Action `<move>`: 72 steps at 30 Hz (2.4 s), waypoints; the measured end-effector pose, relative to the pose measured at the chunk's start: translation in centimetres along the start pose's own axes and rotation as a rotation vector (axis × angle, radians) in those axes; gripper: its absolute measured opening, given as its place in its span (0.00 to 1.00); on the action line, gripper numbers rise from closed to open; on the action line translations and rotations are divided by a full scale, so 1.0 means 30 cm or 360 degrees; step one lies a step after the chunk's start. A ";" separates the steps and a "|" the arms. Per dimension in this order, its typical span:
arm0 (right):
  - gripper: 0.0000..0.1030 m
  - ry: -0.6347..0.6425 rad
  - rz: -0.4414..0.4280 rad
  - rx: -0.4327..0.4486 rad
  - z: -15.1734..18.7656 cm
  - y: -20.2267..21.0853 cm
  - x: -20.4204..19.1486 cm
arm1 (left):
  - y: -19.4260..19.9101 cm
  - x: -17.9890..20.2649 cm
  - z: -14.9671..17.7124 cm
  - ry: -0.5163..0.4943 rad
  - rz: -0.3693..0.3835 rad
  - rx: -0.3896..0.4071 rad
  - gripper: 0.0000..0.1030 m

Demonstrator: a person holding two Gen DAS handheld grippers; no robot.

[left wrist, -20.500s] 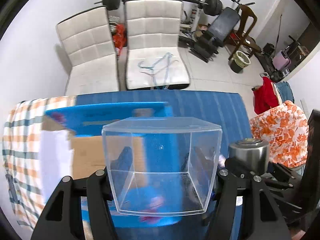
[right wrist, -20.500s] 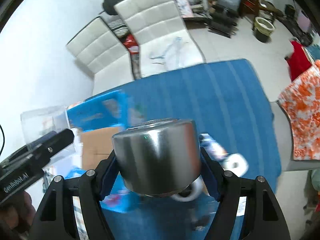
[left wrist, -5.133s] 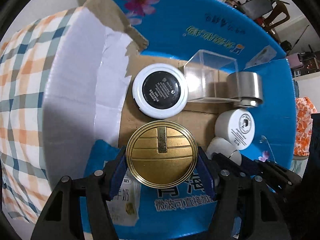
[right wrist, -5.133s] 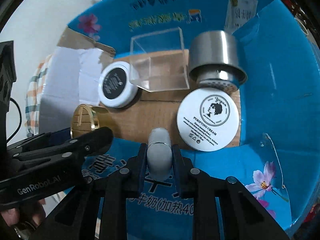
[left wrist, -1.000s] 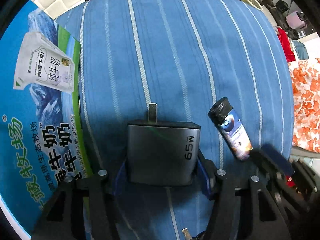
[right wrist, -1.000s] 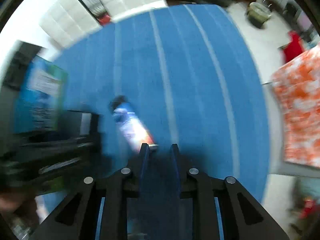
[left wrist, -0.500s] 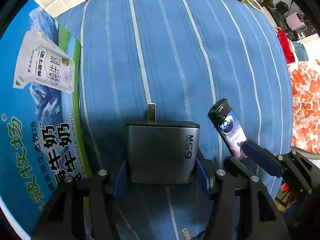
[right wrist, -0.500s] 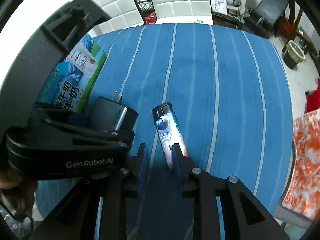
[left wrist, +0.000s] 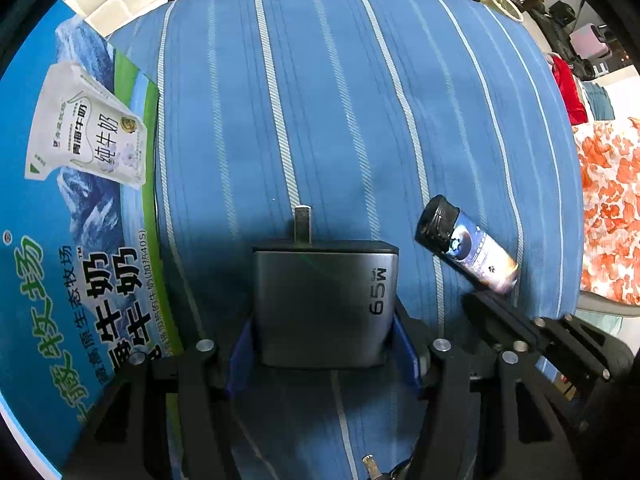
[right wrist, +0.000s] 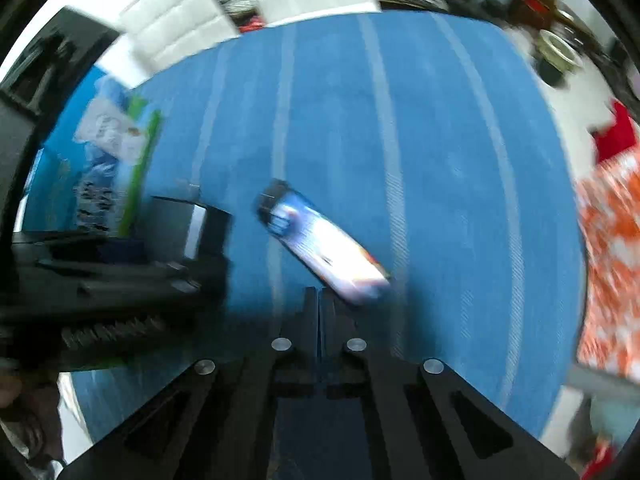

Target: Organize rigid objects

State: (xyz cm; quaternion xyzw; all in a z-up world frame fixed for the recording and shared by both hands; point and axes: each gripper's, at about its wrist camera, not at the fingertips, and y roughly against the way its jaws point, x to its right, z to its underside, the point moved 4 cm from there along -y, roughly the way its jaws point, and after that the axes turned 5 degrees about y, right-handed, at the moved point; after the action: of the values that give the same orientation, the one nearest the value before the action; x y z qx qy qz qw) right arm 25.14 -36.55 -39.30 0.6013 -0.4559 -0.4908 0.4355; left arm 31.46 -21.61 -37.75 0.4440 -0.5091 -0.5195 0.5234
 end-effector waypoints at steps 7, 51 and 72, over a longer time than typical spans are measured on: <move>0.41 0.0208 -0.0009 0.0162 0.001 0.115 -0.050 | 0.004 0.020 0.023 -0.0051 0.0001 0.0047 0.55; 0.26 -0.0276 0.0441 -0.0149 0.028 0.103 -0.010 | 0.060 0.063 0.116 -0.0028 0.0110 0.0114 0.54; 0.26 -0.0050 -0.0048 0.0215 -0.045 0.458 -0.667 | 0.542 -0.371 0.236 0.0063 0.0248 0.0460 0.02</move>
State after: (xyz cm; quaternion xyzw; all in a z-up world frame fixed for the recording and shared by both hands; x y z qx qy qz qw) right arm 22.76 -19.76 -21.89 0.6284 -0.4858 -0.4748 0.3792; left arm 26.55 -9.00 -21.76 0.4841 -0.6009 -0.3898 0.5027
